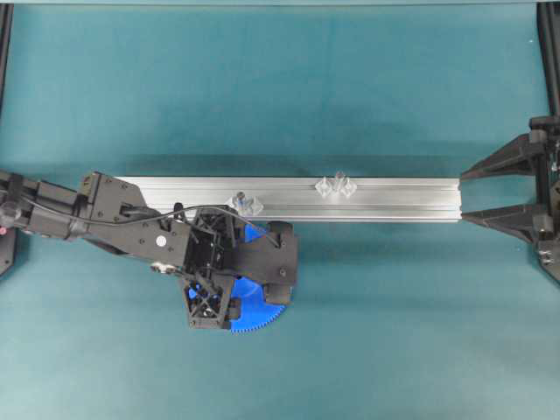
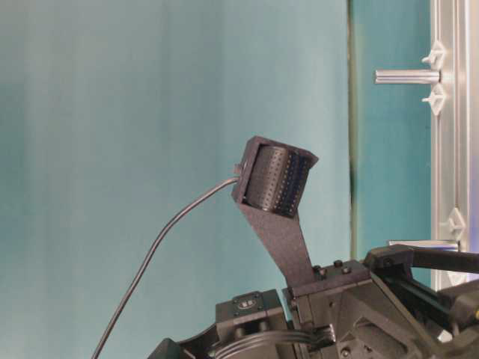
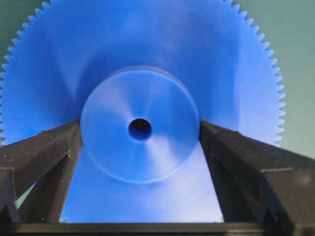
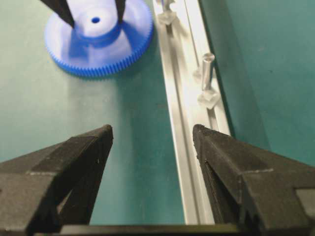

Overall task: Insert the large gear onto the shaft.
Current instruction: 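Lift the blue gear and carry it to the right shaft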

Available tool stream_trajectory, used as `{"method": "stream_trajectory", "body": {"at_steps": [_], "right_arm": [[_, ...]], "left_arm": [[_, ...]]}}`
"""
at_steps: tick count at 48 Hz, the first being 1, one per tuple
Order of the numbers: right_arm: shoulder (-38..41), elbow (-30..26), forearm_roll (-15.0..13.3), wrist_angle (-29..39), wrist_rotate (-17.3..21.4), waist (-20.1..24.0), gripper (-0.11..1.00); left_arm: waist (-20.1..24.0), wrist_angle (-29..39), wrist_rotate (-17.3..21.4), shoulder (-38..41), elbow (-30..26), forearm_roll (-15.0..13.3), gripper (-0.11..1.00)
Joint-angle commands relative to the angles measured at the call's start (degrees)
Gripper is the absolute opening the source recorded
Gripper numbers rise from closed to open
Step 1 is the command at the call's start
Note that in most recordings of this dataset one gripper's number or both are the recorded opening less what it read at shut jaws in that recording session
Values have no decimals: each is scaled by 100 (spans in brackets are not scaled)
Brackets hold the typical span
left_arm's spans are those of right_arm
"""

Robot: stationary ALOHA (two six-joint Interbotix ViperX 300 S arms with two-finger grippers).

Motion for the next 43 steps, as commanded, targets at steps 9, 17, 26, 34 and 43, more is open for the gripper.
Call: {"method": "stream_trajectory", "body": {"at_steps": [9, 17, 26, 34, 43], "right_arm": [[26, -53, 18, -44, 62, 0, 75], [26, -53, 18, -44, 62, 0, 75], [26, -53, 18, -44, 62, 0, 75], [35, -44, 18, -44, 62, 0, 75], [26, -44, 18, -44, 62, 0, 75]], "left_arm": [[-26, -176, 44, -9, 35, -9, 83], [-26, -492, 44, -53, 141, -9, 79], [-26, -606, 44, -97, 202, -9, 79], [-26, -598, 53, -105, 202, -9, 79], [-26, -615, 105, -264, 167, -9, 79]]}}
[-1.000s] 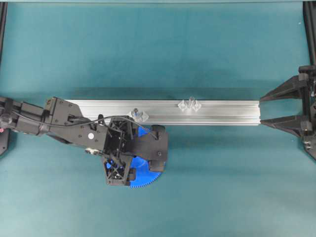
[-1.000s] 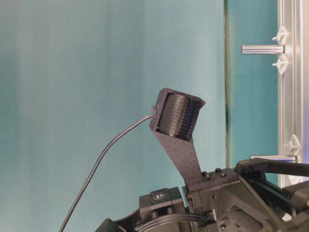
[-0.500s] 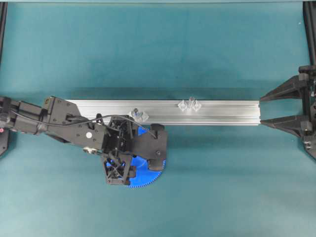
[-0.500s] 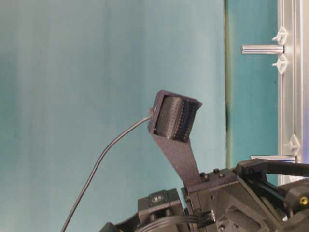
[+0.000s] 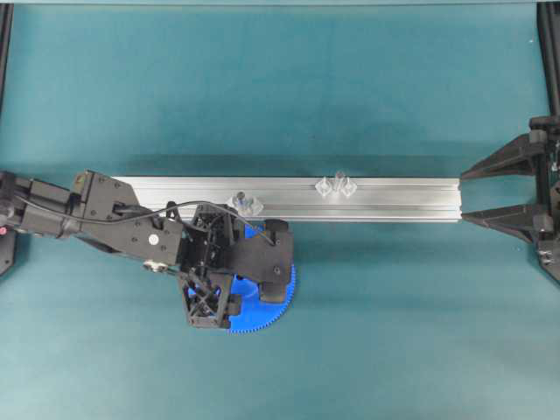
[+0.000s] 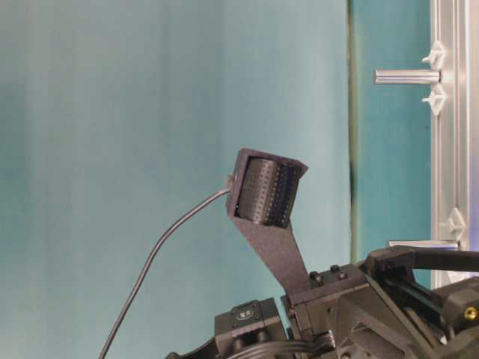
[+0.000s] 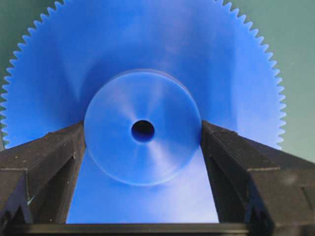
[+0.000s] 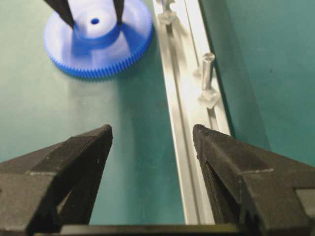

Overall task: Insert the large gear onto the shaft.
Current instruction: 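Lift the blue gear and carry it to the right shaft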

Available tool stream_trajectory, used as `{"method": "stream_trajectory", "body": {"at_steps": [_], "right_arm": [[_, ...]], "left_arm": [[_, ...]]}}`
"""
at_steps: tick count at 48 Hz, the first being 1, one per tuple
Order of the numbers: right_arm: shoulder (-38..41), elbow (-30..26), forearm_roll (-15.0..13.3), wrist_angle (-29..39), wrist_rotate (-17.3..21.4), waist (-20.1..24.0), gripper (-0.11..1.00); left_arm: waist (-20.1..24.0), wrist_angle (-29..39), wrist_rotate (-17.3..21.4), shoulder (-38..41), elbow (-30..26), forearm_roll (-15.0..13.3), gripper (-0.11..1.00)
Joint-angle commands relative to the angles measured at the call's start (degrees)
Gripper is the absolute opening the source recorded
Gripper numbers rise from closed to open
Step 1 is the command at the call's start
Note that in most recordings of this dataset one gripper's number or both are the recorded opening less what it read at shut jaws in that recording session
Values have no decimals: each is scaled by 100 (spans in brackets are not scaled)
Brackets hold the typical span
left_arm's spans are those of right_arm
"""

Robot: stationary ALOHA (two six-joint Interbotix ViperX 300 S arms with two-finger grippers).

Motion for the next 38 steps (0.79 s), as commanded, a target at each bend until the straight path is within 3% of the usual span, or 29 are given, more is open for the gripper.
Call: {"method": "stream_trajectory", "body": {"at_steps": [1, 16, 26, 38], "right_arm": [[26, -53, 9, -44, 62, 0, 75], [-35, -26, 9, -44, 62, 0, 75], [-44, 9, 9, -44, 62, 0, 75], [-44, 62, 9, -158, 62, -26, 75]], "left_arm": [[-35, -79, 62, -176, -53, -18, 79], [-35, -53, 167, -712, -123, -18, 79], [-9, 352, 202, -976, -369, -9, 79], [237, 1213, 861, -1222, -1028, 18, 79]]}}
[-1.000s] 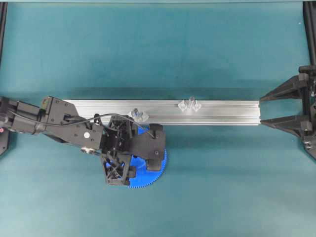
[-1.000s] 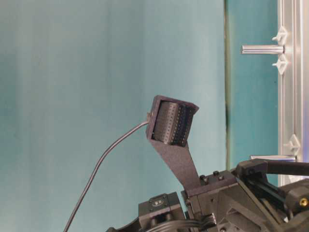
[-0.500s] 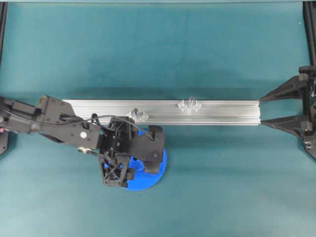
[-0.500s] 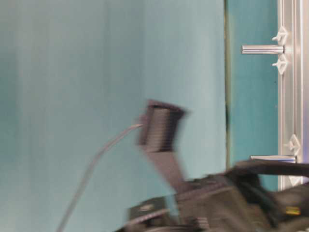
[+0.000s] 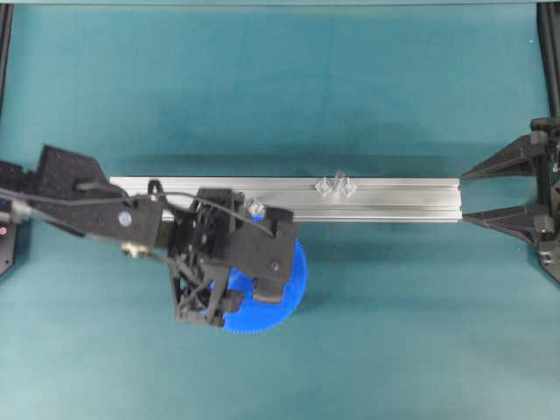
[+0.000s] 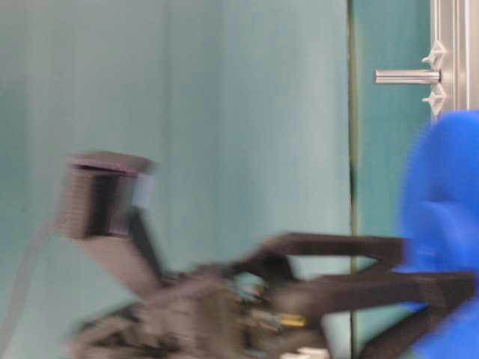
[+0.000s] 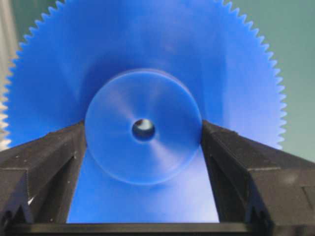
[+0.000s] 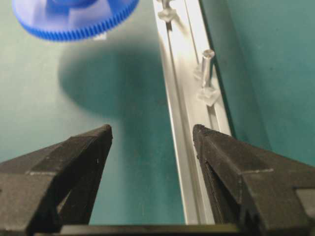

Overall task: Insert the large gear onto the shaft.
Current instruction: 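Lift the blue gear and carry it to the right shaft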

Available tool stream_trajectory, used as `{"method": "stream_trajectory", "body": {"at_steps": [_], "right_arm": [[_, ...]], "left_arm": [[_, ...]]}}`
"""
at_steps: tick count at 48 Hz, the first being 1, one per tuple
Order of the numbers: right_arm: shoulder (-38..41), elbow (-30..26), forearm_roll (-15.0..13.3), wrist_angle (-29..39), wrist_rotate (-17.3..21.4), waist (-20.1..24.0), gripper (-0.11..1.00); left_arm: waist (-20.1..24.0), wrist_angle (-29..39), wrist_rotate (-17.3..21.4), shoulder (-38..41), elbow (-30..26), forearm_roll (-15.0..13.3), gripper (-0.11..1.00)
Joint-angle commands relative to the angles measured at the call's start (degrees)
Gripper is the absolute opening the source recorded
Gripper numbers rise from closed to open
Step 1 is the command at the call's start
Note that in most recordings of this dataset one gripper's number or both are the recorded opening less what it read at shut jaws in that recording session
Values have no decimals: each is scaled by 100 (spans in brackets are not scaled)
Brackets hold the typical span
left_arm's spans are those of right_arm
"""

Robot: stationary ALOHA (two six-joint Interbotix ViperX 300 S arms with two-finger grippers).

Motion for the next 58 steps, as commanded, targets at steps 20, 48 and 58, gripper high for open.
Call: {"method": "stream_trajectory", "body": {"at_steps": [20, 48, 58], "right_arm": [[-26, -26, 9, -105, 53, -26, 75], [-79, -9, -18, -132, 44, -79, 75], [-114, -9, -26, -132, 44, -123, 75]], "left_arm": [[721, 940, 1107, -404, -1274, 18, 79], [1099, 949, 1450, 272, -2487, 18, 79], [1248, 914, 1767, 633, -2804, 18, 79]]}}
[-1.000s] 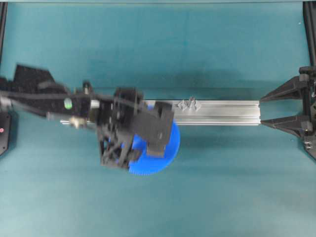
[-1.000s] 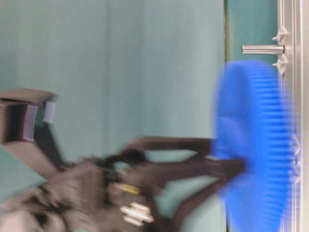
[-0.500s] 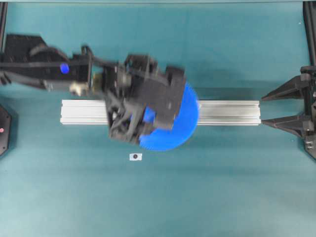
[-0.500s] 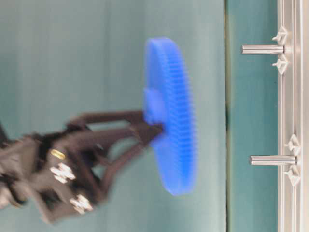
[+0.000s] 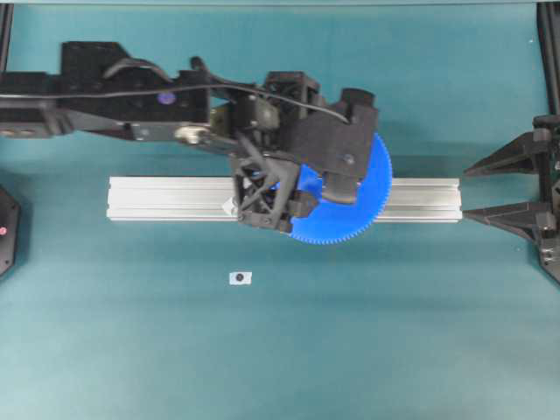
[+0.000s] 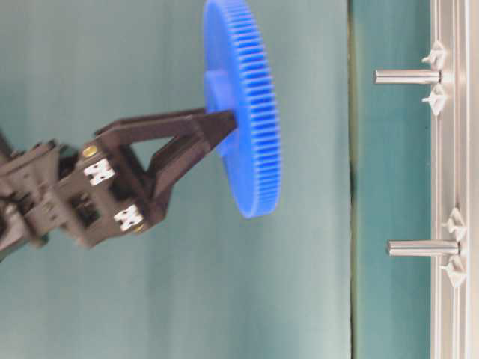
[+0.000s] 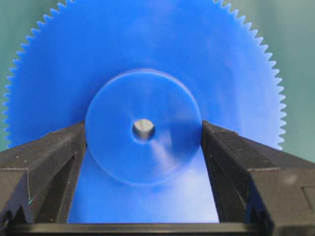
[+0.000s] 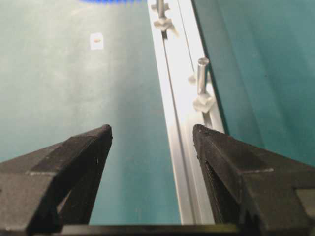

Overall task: Insert the large gear onto the shaft.
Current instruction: 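Lift the blue gear and carry it to the right shaft, then align the gear's center hole above the right metal shaft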

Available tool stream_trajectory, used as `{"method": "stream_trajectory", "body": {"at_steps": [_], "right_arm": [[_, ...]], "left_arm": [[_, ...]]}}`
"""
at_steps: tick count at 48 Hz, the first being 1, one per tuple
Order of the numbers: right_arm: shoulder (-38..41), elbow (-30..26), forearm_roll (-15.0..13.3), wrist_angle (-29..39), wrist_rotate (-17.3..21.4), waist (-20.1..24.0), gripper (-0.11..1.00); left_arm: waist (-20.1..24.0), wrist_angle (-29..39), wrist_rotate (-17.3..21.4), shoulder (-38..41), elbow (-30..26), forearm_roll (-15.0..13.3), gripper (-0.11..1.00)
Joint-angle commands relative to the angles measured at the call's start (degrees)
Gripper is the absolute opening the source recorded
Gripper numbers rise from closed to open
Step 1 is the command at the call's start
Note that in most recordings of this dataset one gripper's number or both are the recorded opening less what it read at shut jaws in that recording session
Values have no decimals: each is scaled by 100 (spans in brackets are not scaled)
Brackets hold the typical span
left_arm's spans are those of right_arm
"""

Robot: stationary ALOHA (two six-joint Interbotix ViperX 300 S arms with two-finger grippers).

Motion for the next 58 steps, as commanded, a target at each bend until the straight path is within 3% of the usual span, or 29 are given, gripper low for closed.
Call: {"method": "stream_trajectory", "body": {"at_steps": [1, 13, 27, 58], "right_arm": [[9, -62, -9, -44, 44, -35, 75], [-97, -62, -9, -26, 44, -53, 75], [-158, -70, -9, -18, 53, -53, 75], [-158, -62, -9, -9, 53, -53, 75]], "left_arm": [[114, -70, 70, 18, -369, 0, 79], [229, -53, 167, 615, -756, 0, 79], [255, 53, 158, 1116, -765, 18, 79], [378, -378, 114, 1477, -633, 0, 79]]}}
